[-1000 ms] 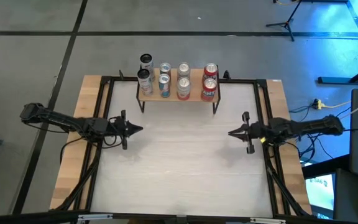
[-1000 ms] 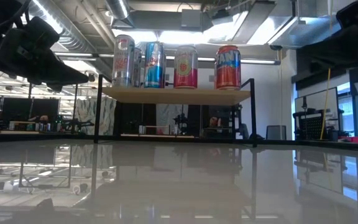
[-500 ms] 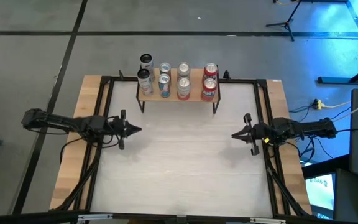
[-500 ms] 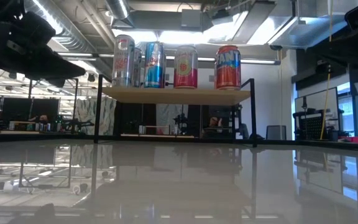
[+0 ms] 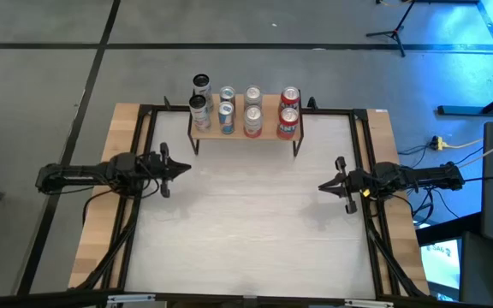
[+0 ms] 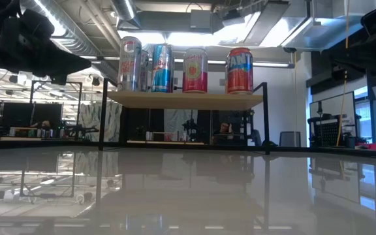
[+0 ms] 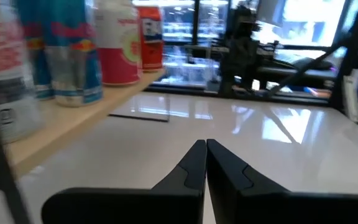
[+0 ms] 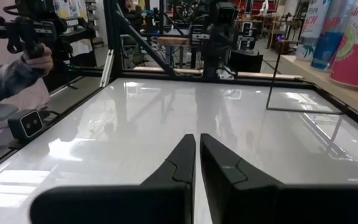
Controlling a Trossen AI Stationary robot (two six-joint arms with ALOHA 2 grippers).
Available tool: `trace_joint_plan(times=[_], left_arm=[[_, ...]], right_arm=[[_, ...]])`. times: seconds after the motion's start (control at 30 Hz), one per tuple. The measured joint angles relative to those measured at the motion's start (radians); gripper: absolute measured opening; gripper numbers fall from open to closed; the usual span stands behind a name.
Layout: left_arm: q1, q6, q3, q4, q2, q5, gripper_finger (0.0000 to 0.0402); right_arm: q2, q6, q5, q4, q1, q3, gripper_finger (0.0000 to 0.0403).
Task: Place canned beverage on shelf
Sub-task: Return to Home Position
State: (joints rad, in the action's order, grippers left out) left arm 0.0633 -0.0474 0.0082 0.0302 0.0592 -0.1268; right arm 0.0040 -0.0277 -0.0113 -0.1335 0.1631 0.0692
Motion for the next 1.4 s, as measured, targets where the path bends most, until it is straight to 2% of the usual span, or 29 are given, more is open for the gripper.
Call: trace_joint_plan(times=[0.13,1.4], left_arm=[[0.002,-0.021,0.0,0.005,-0.002,-0.045,0.0005],[0.002,0.014,0.0,0.007,-0.002,-0.044,0.0005]], right_arm=[[0.0,-0.032,0.001,0.001,0.0,0.0,0.0019],[0.0,-0.029,0.0,-0.002,0.0,0.0,0.0019]])
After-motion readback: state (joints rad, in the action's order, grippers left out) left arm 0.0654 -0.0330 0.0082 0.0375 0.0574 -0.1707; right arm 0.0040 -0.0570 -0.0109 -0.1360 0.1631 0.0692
